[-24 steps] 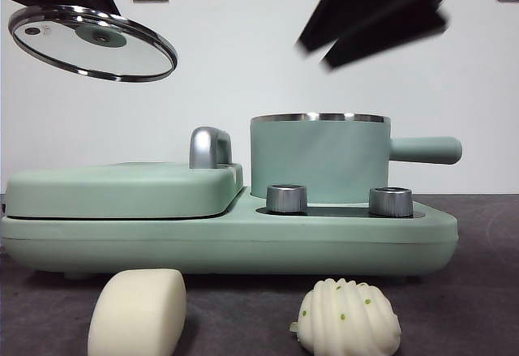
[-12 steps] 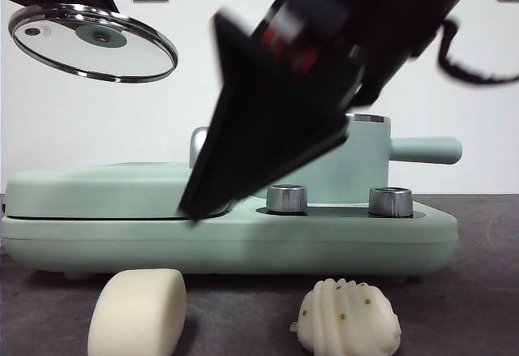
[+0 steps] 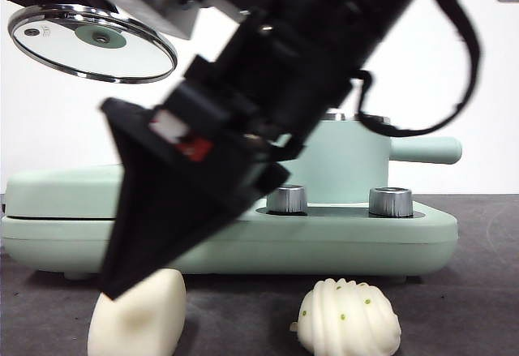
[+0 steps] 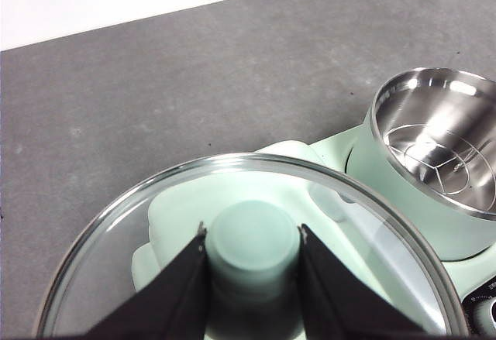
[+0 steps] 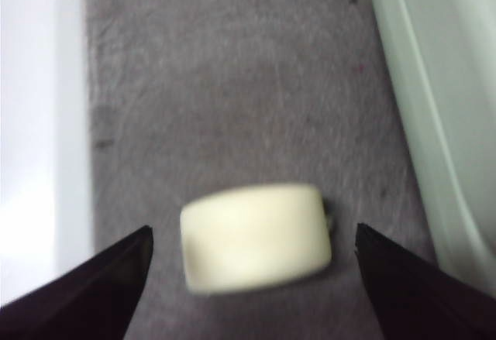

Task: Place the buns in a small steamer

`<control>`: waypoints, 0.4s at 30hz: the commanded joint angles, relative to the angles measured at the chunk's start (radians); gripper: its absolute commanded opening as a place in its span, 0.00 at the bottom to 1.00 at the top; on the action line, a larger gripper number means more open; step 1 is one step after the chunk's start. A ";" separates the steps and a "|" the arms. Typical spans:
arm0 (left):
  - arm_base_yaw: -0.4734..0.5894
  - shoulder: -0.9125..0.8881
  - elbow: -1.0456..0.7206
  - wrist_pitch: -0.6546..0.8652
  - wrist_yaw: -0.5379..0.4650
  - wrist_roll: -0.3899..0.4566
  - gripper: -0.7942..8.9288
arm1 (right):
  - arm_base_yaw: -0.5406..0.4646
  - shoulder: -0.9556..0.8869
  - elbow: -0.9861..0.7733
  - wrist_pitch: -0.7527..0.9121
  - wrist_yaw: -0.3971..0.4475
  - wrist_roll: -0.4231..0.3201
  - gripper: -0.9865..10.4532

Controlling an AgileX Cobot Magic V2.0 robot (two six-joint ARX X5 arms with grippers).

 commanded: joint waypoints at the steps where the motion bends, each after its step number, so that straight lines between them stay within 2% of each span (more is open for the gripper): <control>1: -0.001 -0.002 0.017 0.026 0.002 -0.003 0.10 | 0.015 0.050 0.037 0.003 0.002 -0.006 0.45; 10: -0.001 -0.002 0.017 0.026 0.002 -0.003 0.10 | 0.017 0.131 0.047 -0.056 0.001 -0.005 0.45; 12: -0.001 -0.002 0.017 0.025 0.002 -0.003 0.10 | 0.019 0.131 0.047 -0.067 0.001 0.007 0.39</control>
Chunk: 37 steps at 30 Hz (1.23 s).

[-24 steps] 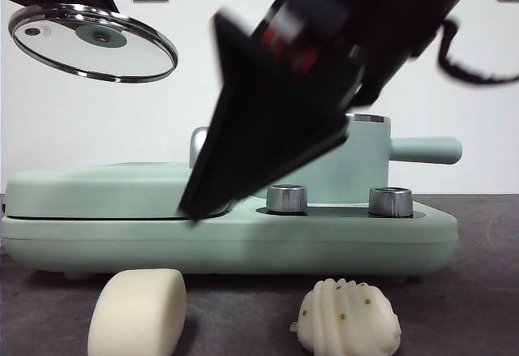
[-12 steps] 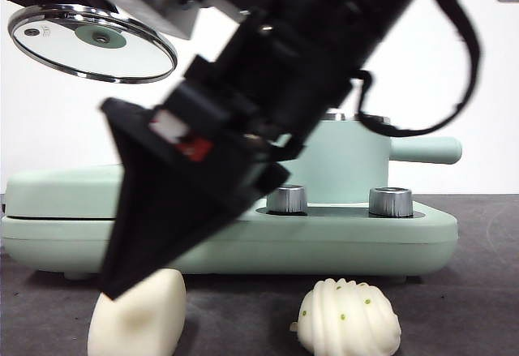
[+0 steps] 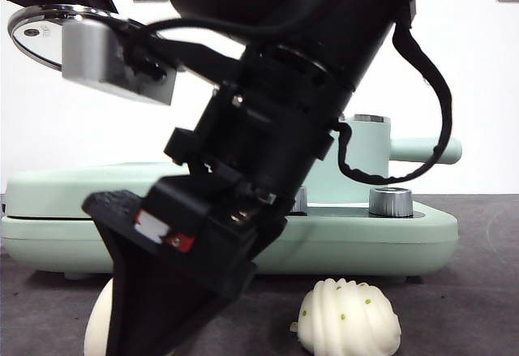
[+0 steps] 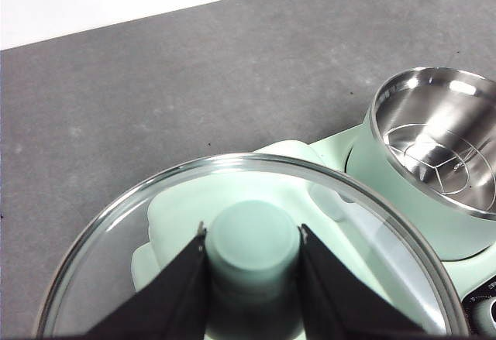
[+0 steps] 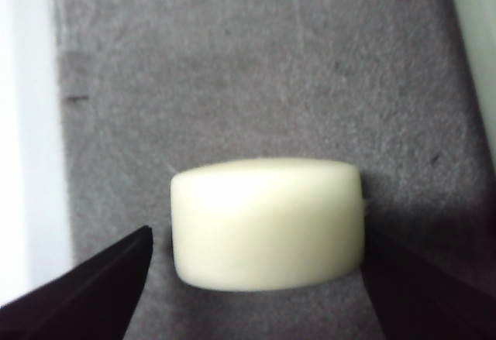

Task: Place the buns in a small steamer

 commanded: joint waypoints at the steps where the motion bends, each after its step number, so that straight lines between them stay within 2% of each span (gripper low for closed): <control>1: -0.001 -0.002 0.017 0.026 0.002 -0.003 0.10 | 0.019 0.014 0.014 -0.006 0.000 0.031 0.34; 3: -0.001 -0.002 0.017 0.026 0.002 -0.003 0.10 | 0.019 -0.008 0.015 -0.016 -0.005 0.070 0.32; 12: -0.001 -0.002 0.017 0.026 0.002 -0.003 0.10 | -0.004 -0.208 0.026 -0.102 0.003 0.221 0.32; 16: -0.001 -0.002 0.017 0.026 0.002 -0.003 0.10 | -0.048 -0.305 0.076 -0.263 0.023 0.317 0.32; 20: -0.001 -0.002 0.017 0.026 0.002 -0.003 0.10 | -0.113 -0.363 0.185 -0.488 0.064 0.360 0.32; 24: -0.001 -0.002 0.017 0.026 0.002 -0.003 0.10 | -0.209 -0.360 0.352 -0.743 0.083 0.362 0.32; 27: -0.001 -0.002 0.017 0.026 0.002 -0.003 0.10 | -0.285 -0.339 0.461 -0.837 0.083 0.328 0.32; 37: -0.001 -0.002 0.017 0.026 0.002 -0.003 0.10 | -0.475 -0.138 0.674 -0.770 0.075 0.215 0.32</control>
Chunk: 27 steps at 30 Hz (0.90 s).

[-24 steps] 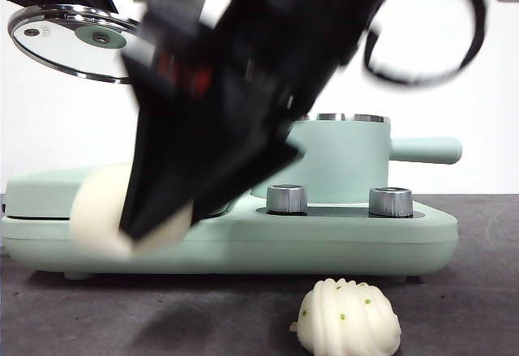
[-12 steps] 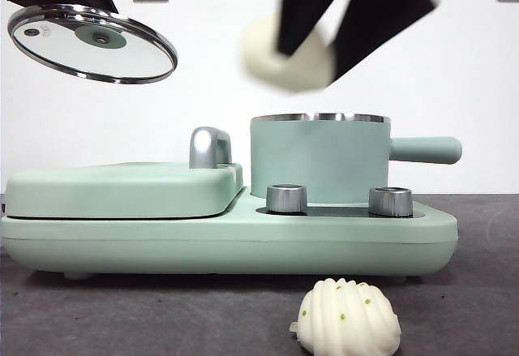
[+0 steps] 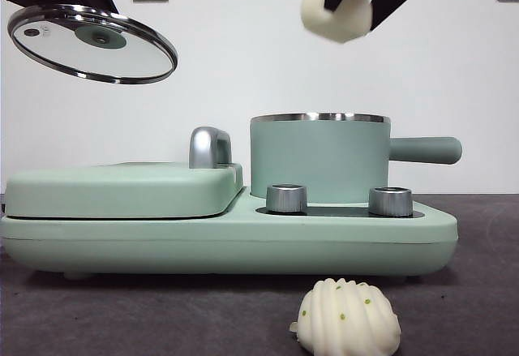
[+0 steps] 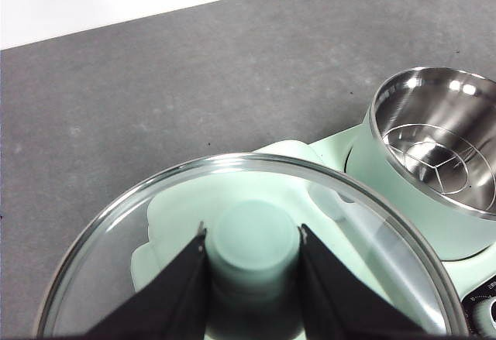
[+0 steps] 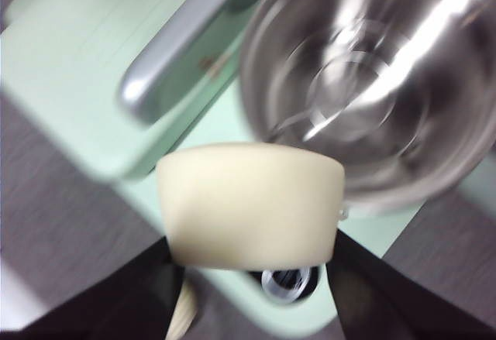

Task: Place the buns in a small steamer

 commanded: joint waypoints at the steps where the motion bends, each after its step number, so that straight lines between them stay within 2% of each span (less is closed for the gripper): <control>1: -0.001 -0.002 0.016 0.026 0.002 -0.003 0.10 | -0.020 0.095 0.056 0.029 -0.005 -0.053 0.32; 12: -0.001 -0.002 0.016 0.027 0.002 -0.002 0.10 | -0.086 0.398 0.192 0.115 -0.003 -0.108 0.32; 18: -0.001 -0.002 0.016 0.027 0.002 -0.003 0.10 | -0.109 0.476 0.195 0.171 -0.003 -0.109 0.32; 22: -0.001 -0.002 0.016 0.026 0.002 -0.003 0.10 | -0.110 0.484 0.199 0.194 -0.003 -0.113 0.47; 27: -0.001 -0.002 0.016 0.024 0.002 -0.003 0.10 | -0.110 0.474 0.323 0.050 -0.003 -0.113 0.47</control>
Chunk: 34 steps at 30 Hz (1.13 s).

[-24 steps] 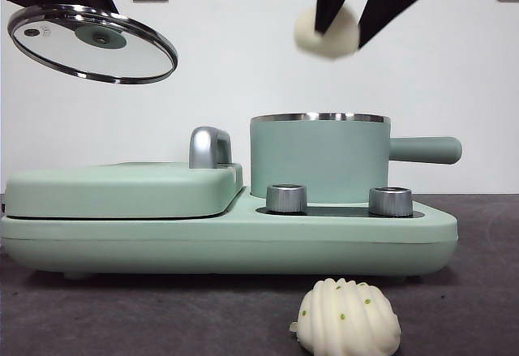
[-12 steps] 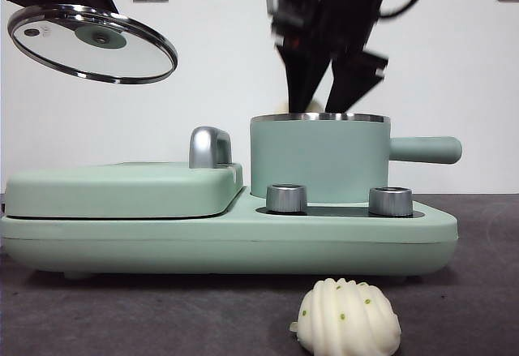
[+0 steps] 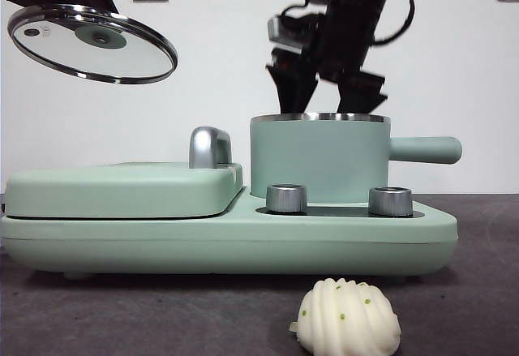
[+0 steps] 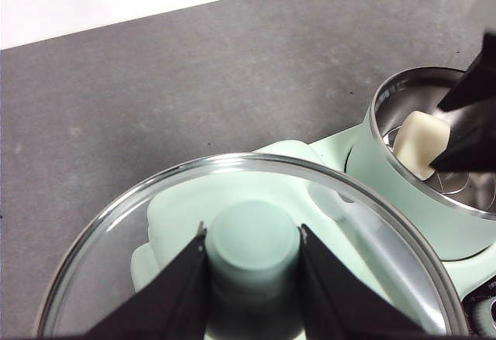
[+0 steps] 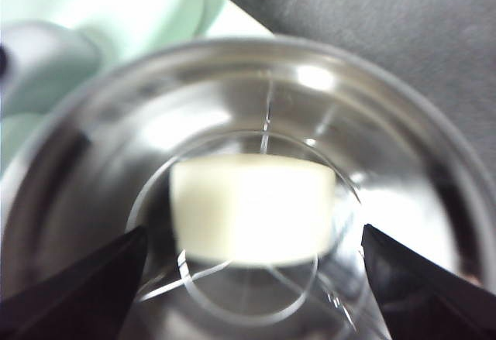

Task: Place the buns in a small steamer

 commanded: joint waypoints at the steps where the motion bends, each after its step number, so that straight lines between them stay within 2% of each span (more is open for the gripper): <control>1: -0.001 -0.002 0.017 0.024 0.002 -0.003 0.10 | 0.007 -0.010 0.078 -0.047 -0.001 -0.008 0.47; 4: -0.001 -0.002 0.017 0.024 0.002 0.000 0.10 | 0.011 -0.094 0.053 0.045 -0.032 -0.008 0.46; 6: -0.001 -0.002 0.017 0.022 0.002 0.001 0.10 | 0.019 -0.171 -0.040 0.167 -0.031 -0.008 0.45; 12: -0.001 -0.002 0.017 0.023 0.002 0.004 0.10 | 0.074 -0.555 -0.608 0.677 -0.028 0.004 0.45; 16: -0.001 -0.002 0.017 0.023 0.002 0.004 0.10 | 0.104 -0.730 -0.843 0.823 -0.028 0.051 0.45; 22: -0.001 -0.002 0.016 0.022 0.002 0.005 0.10 | 0.161 -0.907 -1.048 0.752 -0.067 0.118 0.45; 29: -0.001 0.001 0.016 0.021 0.002 0.004 0.10 | 0.283 -0.953 -1.097 0.517 -0.078 0.146 0.45; 31: -0.001 0.002 0.016 0.021 0.002 0.004 0.10 | 0.322 -0.953 -1.104 0.508 -0.069 0.147 0.45; 34: -0.001 0.004 0.016 0.021 0.002 0.004 0.10 | 0.383 -0.946 -1.108 0.509 -0.011 0.146 0.45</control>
